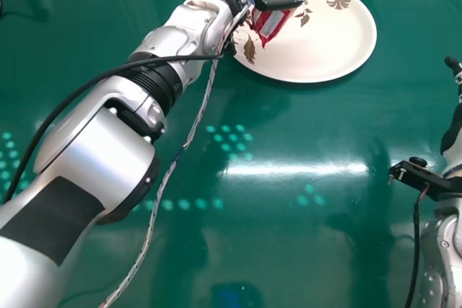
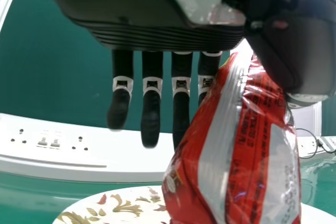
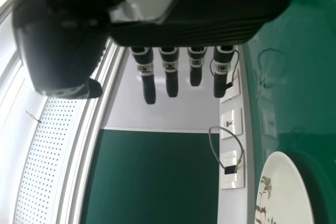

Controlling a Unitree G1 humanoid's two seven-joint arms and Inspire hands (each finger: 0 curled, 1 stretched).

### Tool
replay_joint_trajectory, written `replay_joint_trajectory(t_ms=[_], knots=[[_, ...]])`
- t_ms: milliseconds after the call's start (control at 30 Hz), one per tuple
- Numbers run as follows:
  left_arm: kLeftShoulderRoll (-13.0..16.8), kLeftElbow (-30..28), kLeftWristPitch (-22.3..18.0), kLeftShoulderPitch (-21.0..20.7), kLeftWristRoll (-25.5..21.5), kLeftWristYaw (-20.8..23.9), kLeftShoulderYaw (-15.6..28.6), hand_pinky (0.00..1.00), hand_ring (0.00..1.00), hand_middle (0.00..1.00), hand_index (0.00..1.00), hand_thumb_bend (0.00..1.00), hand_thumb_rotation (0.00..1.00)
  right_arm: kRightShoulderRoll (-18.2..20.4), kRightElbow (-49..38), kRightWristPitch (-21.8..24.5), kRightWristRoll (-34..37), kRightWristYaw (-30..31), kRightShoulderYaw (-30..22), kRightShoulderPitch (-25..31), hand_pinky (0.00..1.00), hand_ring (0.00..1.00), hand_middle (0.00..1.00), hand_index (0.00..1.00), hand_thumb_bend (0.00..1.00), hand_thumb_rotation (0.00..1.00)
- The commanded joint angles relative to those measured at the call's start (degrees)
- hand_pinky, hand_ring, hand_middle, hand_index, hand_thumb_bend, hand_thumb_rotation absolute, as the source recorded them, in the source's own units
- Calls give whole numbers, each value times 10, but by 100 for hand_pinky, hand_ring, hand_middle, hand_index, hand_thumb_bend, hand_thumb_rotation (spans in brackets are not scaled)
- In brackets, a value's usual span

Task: Pick up biscuit and place it in the plate

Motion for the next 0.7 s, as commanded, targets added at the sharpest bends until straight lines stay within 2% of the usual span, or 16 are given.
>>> replay_joint_trajectory(t_ms=[0,67,100,133,200,233,300,333,533,667], knots=[[-6,4,16,-21,5,-9,-6,35,47,47,51,50,0,5,-3,-10,4,0,-2,9,89,94,96,90,57,50],[-6,4,17,-23,12,-17,-14,40,54,48,52,50,0,6,-3,-11,5,-1,-3,10,90,94,95,90,57,50],[-5,4,16,-23,17,-22,-20,48,62,64,73,52,19,6,-3,-11,5,-1,-3,10,90,94,95,90,57,50],[-4,4,16,-23,20,-25,-23,58,72,77,86,54,35,7,-2,-11,7,-1,-4,10,89,94,95,90,56,49],[-4,4,20,-24,29,-30,-32,78,88,93,96,58,55,6,-1,-12,7,0,-4,11,90,94,96,91,56,49],[-4,4,22,-25,31,-33,-34,86,94,97,99,59,61,5,-1,-12,7,1,-4,11,90,94,96,92,56,50],[-4,4,24,-27,30,-42,-35,94,99,99,100,57,64,6,-1,-12,8,0,-5,11,90,94,96,92,56,50],[-4,4,24,-27,30,-41,-36,94,99,100,100,56,63,6,0,-13,11,2,-6,11,90,94,96,92,56,50],[-3,4,22,-28,34,-42,-41,92,98,100,100,56,59,7,1,-19,11,-1,-6,13,90,95,97,93,55,49],[-2,4,23,-28,39,-43,-46,93,98,100,100,56,60,9,1,-19,10,-4,-6,15,89,95,97,93,56,50]])
